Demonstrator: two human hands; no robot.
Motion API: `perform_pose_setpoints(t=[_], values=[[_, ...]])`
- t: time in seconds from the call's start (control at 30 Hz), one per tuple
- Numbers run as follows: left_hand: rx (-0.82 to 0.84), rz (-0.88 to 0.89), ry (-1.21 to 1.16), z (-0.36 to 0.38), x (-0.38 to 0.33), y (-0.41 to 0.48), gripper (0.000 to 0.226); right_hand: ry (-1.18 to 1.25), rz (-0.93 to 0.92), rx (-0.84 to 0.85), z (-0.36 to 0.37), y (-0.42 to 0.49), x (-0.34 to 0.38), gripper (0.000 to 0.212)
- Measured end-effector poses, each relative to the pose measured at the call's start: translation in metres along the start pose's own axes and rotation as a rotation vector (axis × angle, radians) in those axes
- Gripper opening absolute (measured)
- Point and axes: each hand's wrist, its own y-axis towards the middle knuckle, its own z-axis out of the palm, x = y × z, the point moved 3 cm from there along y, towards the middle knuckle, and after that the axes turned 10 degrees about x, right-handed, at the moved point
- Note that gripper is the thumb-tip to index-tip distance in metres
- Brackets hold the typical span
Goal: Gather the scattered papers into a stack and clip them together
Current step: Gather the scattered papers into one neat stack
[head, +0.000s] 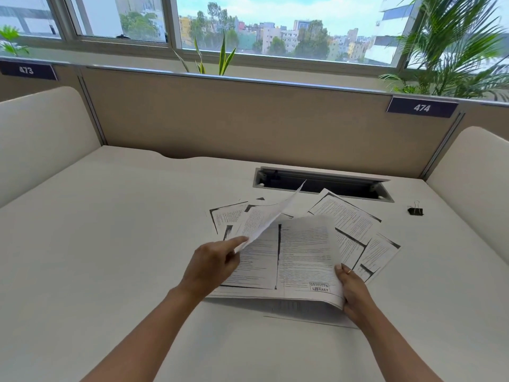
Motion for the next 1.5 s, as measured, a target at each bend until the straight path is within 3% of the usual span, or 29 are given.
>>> perform_pose_setpoints(t=[0.23,0.37,0.53,0.8,0.9,1.0,1.2,1.5], values=[[0.394,-0.167,-0.249,0.03,-0.053,0.022,0.062,-0.037,0.026,0.069,0.018,-0.004,-0.002,0.024],[0.525,-0.247,-0.227,0.054,-0.074,0.033,0.075,-0.057,0.041,0.132,0.03,-0.009,-0.002,0.025],[0.655,-0.288,-0.46,0.067,-0.084,0.037,0.088,-0.038,0.038,0.18,0.035,-0.011,0.0,0.024],[0.295,-0.446,-0.333,0.003,-0.01,0.063,0.052,-0.101,0.115,0.202,0.019,-0.015,0.001,0.023],[0.231,-0.598,-0.189,-0.022,0.029,0.067,0.058,-0.148,0.154,0.243,0.016,-0.016,0.002,0.026],[0.268,-0.749,-0.131,-0.036,0.056,0.062,0.07,-0.17,0.178,0.285,0.016,-0.018,0.003,0.026],[0.284,-0.878,-0.309,-0.038,0.085,0.043,0.072,-0.182,0.189,0.321,0.018,-0.021,0.003,0.024],[-0.033,-0.914,-0.353,-0.042,0.095,0.03,0.031,-0.056,0.13,0.247,0.015,-0.016,0.004,0.026]])
